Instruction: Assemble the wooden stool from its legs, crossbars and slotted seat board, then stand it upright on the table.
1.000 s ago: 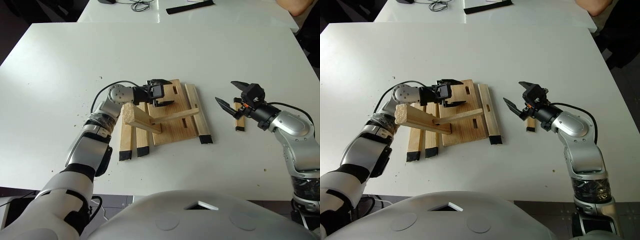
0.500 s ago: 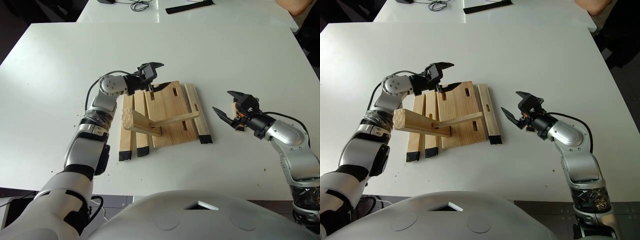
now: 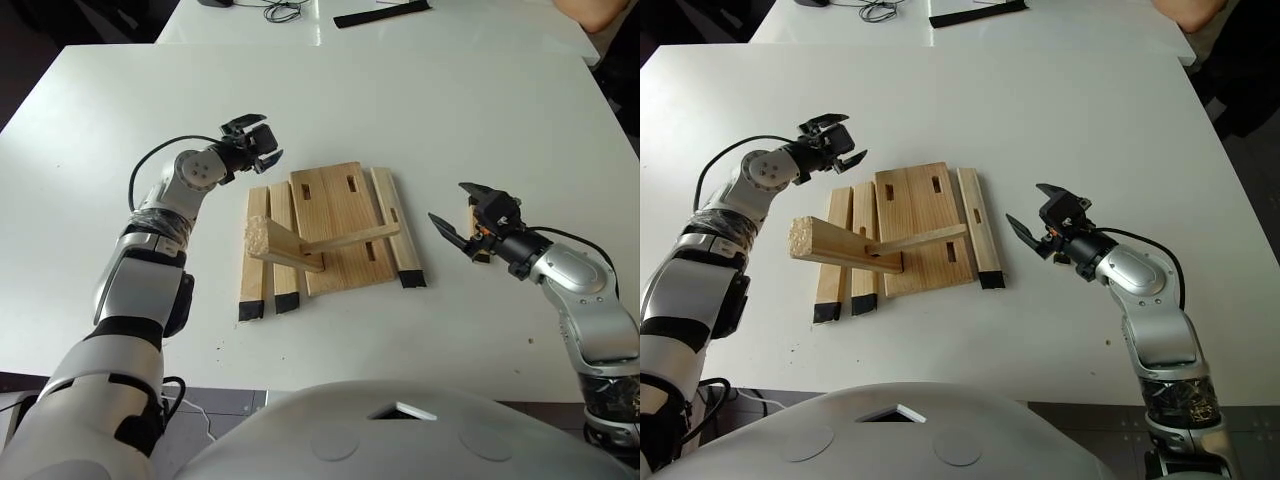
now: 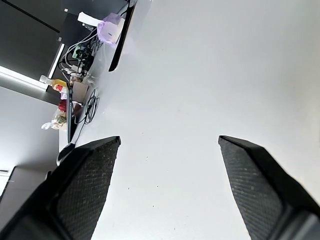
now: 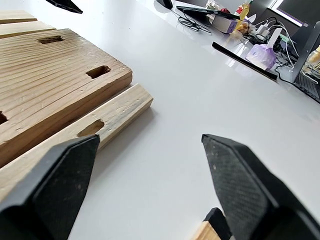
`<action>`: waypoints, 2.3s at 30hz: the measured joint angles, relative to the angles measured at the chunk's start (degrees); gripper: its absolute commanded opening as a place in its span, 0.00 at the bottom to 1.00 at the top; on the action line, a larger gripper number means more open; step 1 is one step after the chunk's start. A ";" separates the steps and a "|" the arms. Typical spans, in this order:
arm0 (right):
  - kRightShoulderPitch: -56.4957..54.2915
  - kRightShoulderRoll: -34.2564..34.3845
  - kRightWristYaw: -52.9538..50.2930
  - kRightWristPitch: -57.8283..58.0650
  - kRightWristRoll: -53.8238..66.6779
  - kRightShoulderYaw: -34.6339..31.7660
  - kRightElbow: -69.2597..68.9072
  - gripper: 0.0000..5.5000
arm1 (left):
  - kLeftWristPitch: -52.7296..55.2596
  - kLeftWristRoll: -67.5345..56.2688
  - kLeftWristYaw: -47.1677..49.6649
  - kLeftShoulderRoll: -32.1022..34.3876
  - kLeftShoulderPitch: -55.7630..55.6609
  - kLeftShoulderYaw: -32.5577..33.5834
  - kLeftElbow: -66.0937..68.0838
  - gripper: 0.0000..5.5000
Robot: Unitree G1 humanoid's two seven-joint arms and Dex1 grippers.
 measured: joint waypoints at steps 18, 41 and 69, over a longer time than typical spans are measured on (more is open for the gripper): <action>-2.29 1.25 -0.92 -0.05 -0.61 1.92 1.20 0.69 | -2.99 4.82 -2.32 -3.29 -4.26 -6.01 7.79 0.66; 4.28 1.10 -4.26 0.00 -0.57 -2.93 -1.88 0.69 | -4.31 -4.31 -10.11 1.20 -3.19 2.02 0.58 0.66; 30.50 8.96 -12.39 -2.50 -1.63 -17.60 -13.56 0.69 | 119.14 -57.31 -34.68 31.55 36.16 26.16 -104.71 0.81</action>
